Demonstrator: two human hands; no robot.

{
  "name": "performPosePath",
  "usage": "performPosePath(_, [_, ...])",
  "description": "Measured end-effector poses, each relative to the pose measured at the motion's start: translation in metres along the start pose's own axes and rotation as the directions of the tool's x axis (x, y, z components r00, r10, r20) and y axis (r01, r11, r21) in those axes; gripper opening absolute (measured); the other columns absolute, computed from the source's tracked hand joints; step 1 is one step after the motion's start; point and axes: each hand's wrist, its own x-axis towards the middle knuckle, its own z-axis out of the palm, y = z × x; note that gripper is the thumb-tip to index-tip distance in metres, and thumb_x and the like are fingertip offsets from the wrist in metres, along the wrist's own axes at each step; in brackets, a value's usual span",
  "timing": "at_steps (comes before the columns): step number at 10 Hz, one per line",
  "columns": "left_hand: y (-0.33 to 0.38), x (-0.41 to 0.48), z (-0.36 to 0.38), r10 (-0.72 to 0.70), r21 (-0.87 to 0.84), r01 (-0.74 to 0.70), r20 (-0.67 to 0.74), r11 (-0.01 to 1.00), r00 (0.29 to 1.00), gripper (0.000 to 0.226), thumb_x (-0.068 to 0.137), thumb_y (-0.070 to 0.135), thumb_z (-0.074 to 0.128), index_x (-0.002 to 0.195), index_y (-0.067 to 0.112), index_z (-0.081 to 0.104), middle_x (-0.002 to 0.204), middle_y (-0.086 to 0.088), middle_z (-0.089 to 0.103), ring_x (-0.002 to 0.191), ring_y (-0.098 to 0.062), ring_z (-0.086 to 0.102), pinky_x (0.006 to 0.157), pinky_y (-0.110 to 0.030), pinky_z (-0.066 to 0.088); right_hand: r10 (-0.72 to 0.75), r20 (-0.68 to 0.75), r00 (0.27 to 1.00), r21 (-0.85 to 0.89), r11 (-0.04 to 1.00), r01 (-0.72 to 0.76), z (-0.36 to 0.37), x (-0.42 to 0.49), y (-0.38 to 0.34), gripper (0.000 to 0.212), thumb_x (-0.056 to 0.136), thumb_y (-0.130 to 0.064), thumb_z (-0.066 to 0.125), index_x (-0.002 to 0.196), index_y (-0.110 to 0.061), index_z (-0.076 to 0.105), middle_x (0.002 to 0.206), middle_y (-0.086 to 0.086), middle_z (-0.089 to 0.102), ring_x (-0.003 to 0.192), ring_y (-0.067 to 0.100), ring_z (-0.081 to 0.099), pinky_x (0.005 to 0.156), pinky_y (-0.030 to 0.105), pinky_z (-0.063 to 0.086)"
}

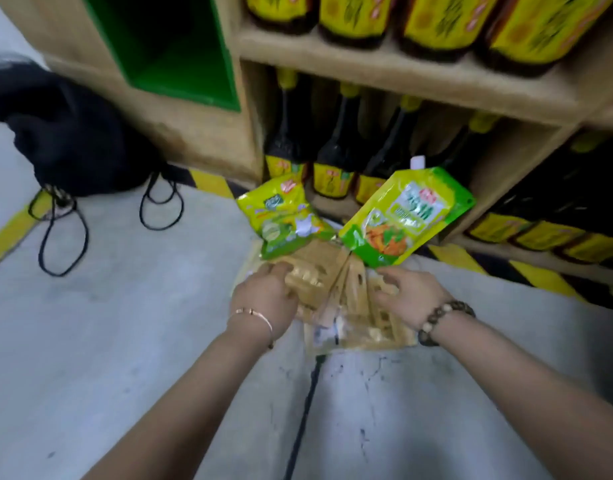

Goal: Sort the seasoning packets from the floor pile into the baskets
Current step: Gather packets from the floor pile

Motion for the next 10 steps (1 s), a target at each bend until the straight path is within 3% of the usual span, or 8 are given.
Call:
performPosePath(1, [-0.016,0.011,0.010,-0.068,-0.125,0.065,-0.017,0.990,0.998,0.045,0.087,0.027,0.054,0.132,0.023,0.049,0.135,-0.008,0.047,0.119,-0.030,0.050,0.096,-0.036,0.041,0.002,-0.003,1.000,0.021,1.000,-0.002,0.017,0.018,-0.010,0.050,0.082,-0.043,0.060,0.130,-0.030,0.051,0.126,0.002,0.060,0.115,0.023,0.055,0.087,0.027,0.042])
performPosePath(3, [-0.046,0.060,0.018,-0.349,-0.478,0.253,-0.123,0.841,0.929,0.039,0.085,0.027,0.059,0.123,0.020,0.056,0.126,-0.008,0.057,0.114,-0.027,0.053,0.090,-0.027,0.040,0.158,-0.123,0.980,0.332,0.937,-0.109,0.026,0.061,-0.012,0.035,0.081,-0.033,0.065,0.114,-0.024,0.065,0.113,0.002,0.066,0.104,0.022,0.059,0.076,0.022,0.038])
performPosePath(4, [-0.058,0.104,0.014,-0.486,-0.630,0.362,-0.026,0.687,0.874,0.038,0.082,0.032,0.065,0.111,0.007,0.061,0.114,-0.018,0.061,0.103,-0.032,0.058,0.084,-0.031,0.044,0.348,-0.075,0.934,0.614,0.755,-0.232,0.024,0.076,0.007,0.014,0.080,-0.024,0.065,0.093,-0.021,0.068,0.108,0.009,0.068,0.097,0.026,0.064,0.080,0.034,0.047])
performPosePath(5, [-0.055,0.122,0.012,-0.522,-0.765,0.376,0.061,0.522,0.851,0.030,0.080,0.031,0.069,0.081,0.003,0.061,0.086,-0.024,0.056,0.076,-0.031,0.054,0.068,-0.035,0.044,0.446,0.020,0.895,0.727,0.608,-0.319,0.023,0.087,0.025,0.013,0.084,-0.015,0.062,0.095,-0.013,0.067,0.116,0.017,0.064,0.101,0.028,0.063,0.078,0.035,0.049])
performPosePath(6, [-0.041,0.137,0.013,-0.521,-0.842,0.366,0.121,0.397,0.845,0.033,0.077,0.032,0.075,0.091,0.005,0.063,0.081,-0.010,0.057,0.070,-0.019,0.054,0.065,-0.031,0.044,0.459,0.167,0.873,0.782,0.478,-0.400,0.024,0.100,0.046,0.044,0.090,-0.016,0.057,0.131,-0.002,0.048,0.137,0.016,0.048,0.124,0.029,0.049,0.073,0.024,0.047])
performPosePath(8, [-0.040,0.164,0.023,-0.523,-0.722,0.426,0.103,0.546,0.846,0.062,0.071,0.044,0.077,0.118,0.009,0.059,0.110,-0.004,0.062,0.098,-0.024,0.059,0.090,-0.033,0.047,0.564,0.122,0.817,0.854,0.360,-0.376,0.028,0.109,0.059,0.054,0.088,-0.031,0.060,0.135,-0.009,0.044,0.138,0.009,0.048,0.123,0.024,0.050,0.092,0.032,0.045])
performPosePath(9, [-0.037,0.167,0.024,-0.470,-0.734,0.392,0.113,0.554,0.876,0.061,0.077,0.036,0.074,0.126,0.006,0.053,0.124,-0.008,0.059,0.113,-0.025,0.056,0.102,-0.037,0.041,0.594,0.091,0.799,0.905,0.286,-0.316,0.030,0.108,0.055,0.048,0.085,-0.033,0.065,0.127,-0.014,0.052,0.127,0.005,0.057,0.103,0.015,0.061,0.081,0.032,0.052])
performPosePath(10, [-0.031,0.166,0.031,-0.475,-0.715,0.354,0.034,0.603,0.879,0.057,0.076,0.027,0.076,0.123,0.004,0.053,0.123,-0.011,0.059,0.112,-0.026,0.057,0.099,-0.037,0.043,0.546,0.087,0.833,0.977,0.116,-0.178,0.028,0.103,0.045,0.028,0.082,-0.026,0.070,0.107,-0.020,0.060,0.100,-0.002,0.066,0.065,0.004,0.067,0.046,0.021,0.051])
